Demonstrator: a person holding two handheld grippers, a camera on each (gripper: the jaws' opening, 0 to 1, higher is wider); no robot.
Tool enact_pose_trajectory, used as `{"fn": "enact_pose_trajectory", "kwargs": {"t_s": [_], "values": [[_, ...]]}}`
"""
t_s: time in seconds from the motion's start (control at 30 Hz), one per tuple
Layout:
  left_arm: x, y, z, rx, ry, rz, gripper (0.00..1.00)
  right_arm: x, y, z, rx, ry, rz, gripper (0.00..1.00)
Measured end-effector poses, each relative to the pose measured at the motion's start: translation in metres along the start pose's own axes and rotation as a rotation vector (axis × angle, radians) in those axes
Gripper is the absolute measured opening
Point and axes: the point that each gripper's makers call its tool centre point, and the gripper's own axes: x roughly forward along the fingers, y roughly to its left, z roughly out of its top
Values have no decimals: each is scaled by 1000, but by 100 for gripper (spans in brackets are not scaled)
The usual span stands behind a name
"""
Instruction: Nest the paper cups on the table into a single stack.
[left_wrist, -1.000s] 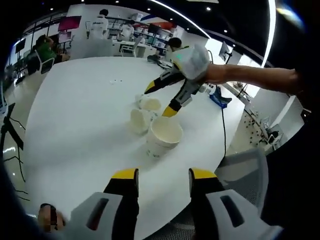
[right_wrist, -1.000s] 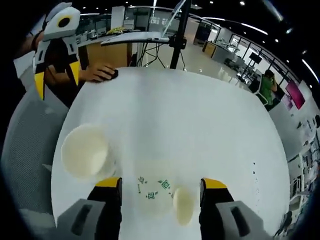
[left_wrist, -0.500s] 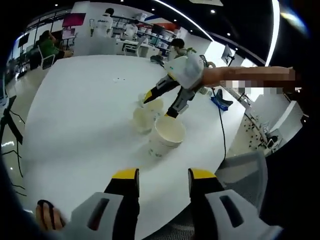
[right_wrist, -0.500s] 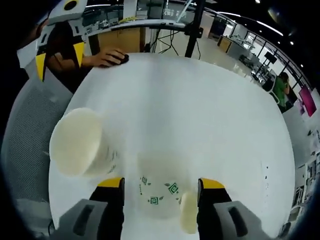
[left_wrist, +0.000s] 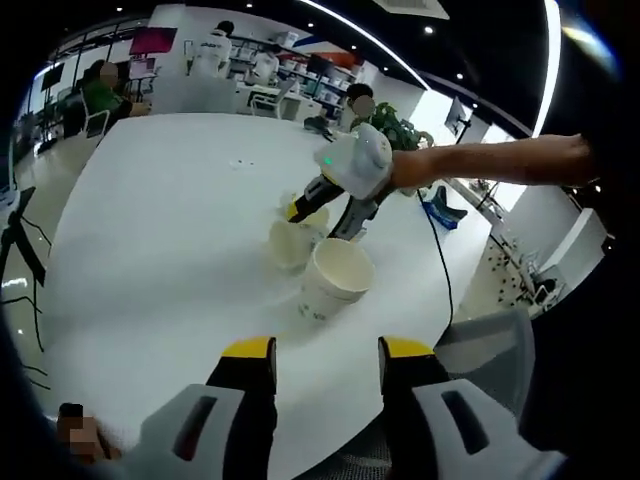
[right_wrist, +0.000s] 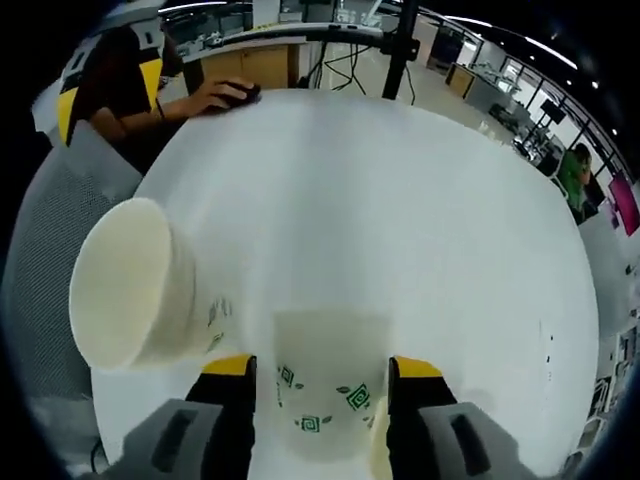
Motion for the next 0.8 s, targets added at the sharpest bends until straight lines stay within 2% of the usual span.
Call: {"fn": "enact_pose_trajectory", "kwargs": {"t_s": [0.1,0.2,0.37,0.5,0.8], "values": [[1,3,-2,8,5,10,41,0,4,0,12,4,1,42],[2,3,-4,13,9,13,43,0,8,1,35,-5,3,42],[2,0,-3,24,8,17,46,1,2,-1,49,-15,-6,41],[2,1,-4,25,8,15,48,-3,3,4,73,-43,-13,40],[2,3,-7,37,18,7,49,-12,-2,10,110,-89,-46,40]]}}
